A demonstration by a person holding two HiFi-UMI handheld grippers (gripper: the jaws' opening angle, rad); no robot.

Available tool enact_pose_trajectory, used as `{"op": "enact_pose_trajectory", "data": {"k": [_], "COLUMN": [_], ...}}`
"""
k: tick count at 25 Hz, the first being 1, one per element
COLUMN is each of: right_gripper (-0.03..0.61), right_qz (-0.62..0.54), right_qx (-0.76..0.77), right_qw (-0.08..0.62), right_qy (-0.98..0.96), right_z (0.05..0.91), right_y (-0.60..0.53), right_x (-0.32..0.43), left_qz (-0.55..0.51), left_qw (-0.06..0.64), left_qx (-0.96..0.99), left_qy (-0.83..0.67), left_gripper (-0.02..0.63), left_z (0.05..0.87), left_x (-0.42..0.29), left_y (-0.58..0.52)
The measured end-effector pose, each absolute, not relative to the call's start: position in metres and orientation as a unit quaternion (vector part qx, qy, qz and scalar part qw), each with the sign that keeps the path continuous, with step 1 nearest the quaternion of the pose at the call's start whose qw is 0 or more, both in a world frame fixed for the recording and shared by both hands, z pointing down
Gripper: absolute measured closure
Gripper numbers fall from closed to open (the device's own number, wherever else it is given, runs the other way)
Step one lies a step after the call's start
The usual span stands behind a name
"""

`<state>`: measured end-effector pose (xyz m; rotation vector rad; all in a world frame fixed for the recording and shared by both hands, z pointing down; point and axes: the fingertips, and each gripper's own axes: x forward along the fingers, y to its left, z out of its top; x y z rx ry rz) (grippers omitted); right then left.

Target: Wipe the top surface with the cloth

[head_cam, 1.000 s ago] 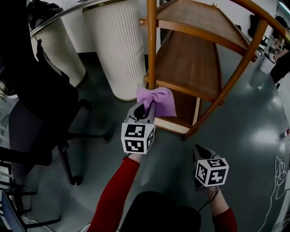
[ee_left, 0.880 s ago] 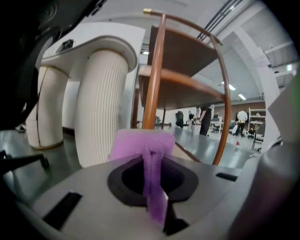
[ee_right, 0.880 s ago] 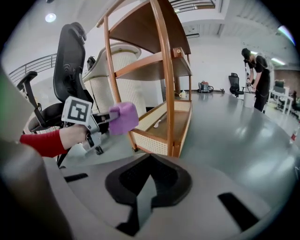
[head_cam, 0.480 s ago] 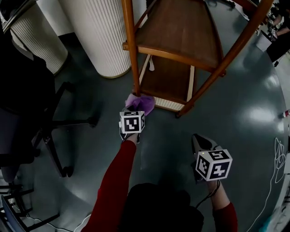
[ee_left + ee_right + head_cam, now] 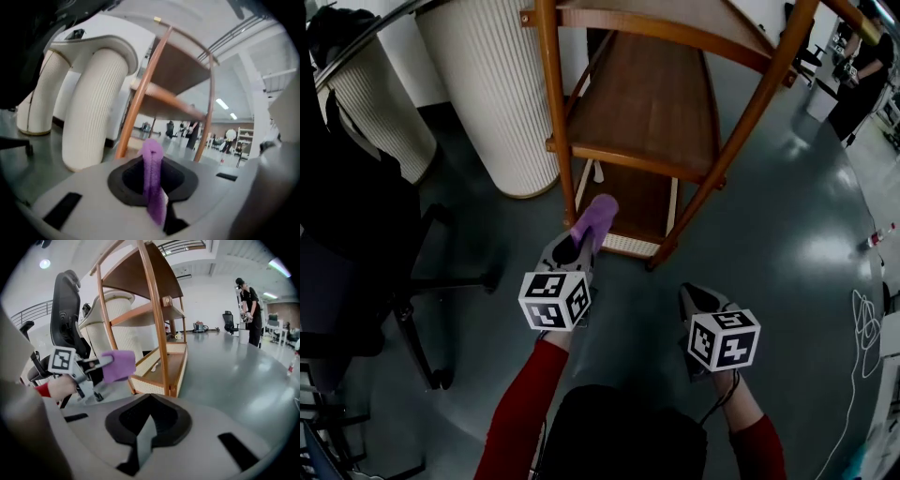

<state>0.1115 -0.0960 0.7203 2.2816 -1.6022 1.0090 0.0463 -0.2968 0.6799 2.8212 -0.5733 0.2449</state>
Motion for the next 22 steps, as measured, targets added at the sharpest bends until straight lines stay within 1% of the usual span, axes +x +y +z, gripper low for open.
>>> {"op": "enact_pose_trajectory", "data": {"k": [2,5,7,9,11,13,16,22], "right_gripper": [0.575,0.575,0.575,0.575,0.575,0.575,0.575,0.575], "right_qz": [0.323,0.273,0.241,0.221,0.209,0.201,0.198,0.206], "right_qx": [0.775,0.800,0.814,0.824,0.830,0.835,0.840,0.845], "right_qw": [0.084,0.068,0.057,0.049,0.043,0.037,0.030,0.021], "right_qy": [-0.537,-0.531,-0.525,-0.520,-0.515,-0.510,-0.503,-0.493], "right_z": [0.694,0.637,0.599,0.572,0.554,0.544,0.540,0.554], "right_y": [-0.102,-0.114,-0.114,-0.107,-0.099,-0.090,-0.078,-0.060], "right_x": [0.117,0.142,0.158,0.167,0.174,0.180,0.185,0.190], "left_qz": [0.013,-0.110,-0.184,-0.233,-0.265,-0.287,-0.297,-0.279], "left_qw": [0.094,0.019,-0.018,-0.046,-0.068,-0.079,-0.086,-0.079], "left_qx": [0.981,0.987,0.980,0.970,0.961,0.954,0.950,0.956], "left_qy": [-0.167,-0.111,-0.075,-0.054,-0.048,-0.047,-0.046,-0.043], "left_gripper": [0.566,0.566,0.566,0.566,0.566,0.566,0.566,0.566], "left_z": [0.586,0.433,0.345,0.278,0.229,0.194,0.169,0.188], "left_x": [0.052,0.069,0.076,0.079,0.085,0.092,0.103,0.121], "left_y": [-0.272,-0.239,-0.213,-0.189,-0.172,-0.161,-0.153,-0.145]}}
